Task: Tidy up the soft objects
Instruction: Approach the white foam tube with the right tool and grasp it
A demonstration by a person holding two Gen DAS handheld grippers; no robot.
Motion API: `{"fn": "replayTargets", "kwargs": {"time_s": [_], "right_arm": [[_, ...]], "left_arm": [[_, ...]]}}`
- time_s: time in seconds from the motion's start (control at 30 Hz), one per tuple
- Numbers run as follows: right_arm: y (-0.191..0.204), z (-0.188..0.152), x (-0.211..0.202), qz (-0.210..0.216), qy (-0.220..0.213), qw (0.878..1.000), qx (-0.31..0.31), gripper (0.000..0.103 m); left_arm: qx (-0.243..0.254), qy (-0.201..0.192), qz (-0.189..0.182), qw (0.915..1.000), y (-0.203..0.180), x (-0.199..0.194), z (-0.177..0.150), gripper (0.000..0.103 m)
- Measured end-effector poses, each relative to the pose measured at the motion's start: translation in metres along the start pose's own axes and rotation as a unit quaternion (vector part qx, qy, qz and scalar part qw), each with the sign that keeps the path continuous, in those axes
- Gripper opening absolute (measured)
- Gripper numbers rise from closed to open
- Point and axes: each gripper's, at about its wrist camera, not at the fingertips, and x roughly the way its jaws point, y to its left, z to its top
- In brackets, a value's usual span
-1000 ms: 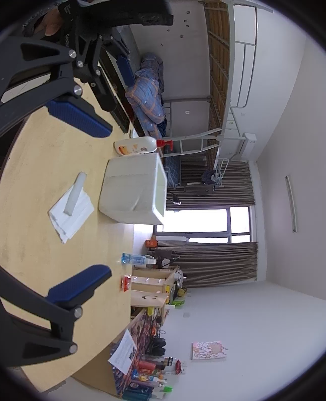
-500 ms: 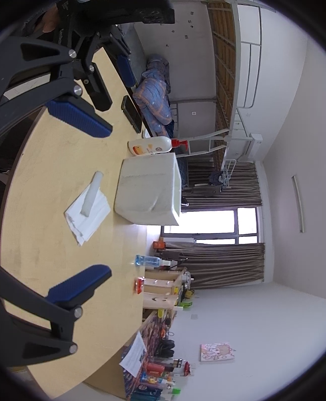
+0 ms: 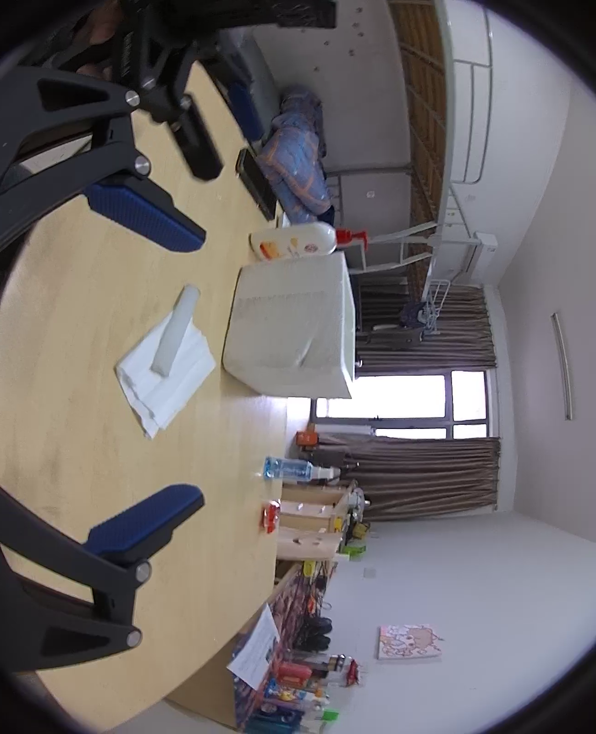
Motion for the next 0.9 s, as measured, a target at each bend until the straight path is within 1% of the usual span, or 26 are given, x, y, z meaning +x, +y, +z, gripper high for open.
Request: {"fn": "replayTargets", "kwargs": {"time_s": [0.17,0.43,0.53,0.63,0.77,0.9], "right_arm": [[-0.001,0.001,0.016,0.01,0.011,1.0,-0.002,0.103],[-0.002,-0.003,0.039,0.015,0.038,0.999,0.004,0.103],[-0.003,-0.001,0.043,0.015,0.042,0.999,0.003,0.103],[-0.006,0.001,0.046,0.006,0.045,0.999,-0.002,0.103],[-0.01,0.001,0.053,0.01,0.053,0.999,-0.002,0.102],[-0.01,0.0,0.064,0.019,0.07,0.997,-0.013,0.102]], "left_arm": [[-0.005,0.023,0.01,0.9997,0.006,0.018,0.0,0.102],[-0.014,0.049,0.008,0.9987,0.013,0.042,-0.001,0.102],[-0.014,0.053,0.01,0.9985,0.015,0.045,-0.002,0.102],[-0.014,0.064,0.011,0.9978,0.016,0.052,-0.003,0.102],[-0.009,0.073,0.014,0.9972,0.018,0.06,-0.002,0.102],[-0.011,0.083,0.015,0.9963,0.019,0.067,-0.003,0.102]]}}
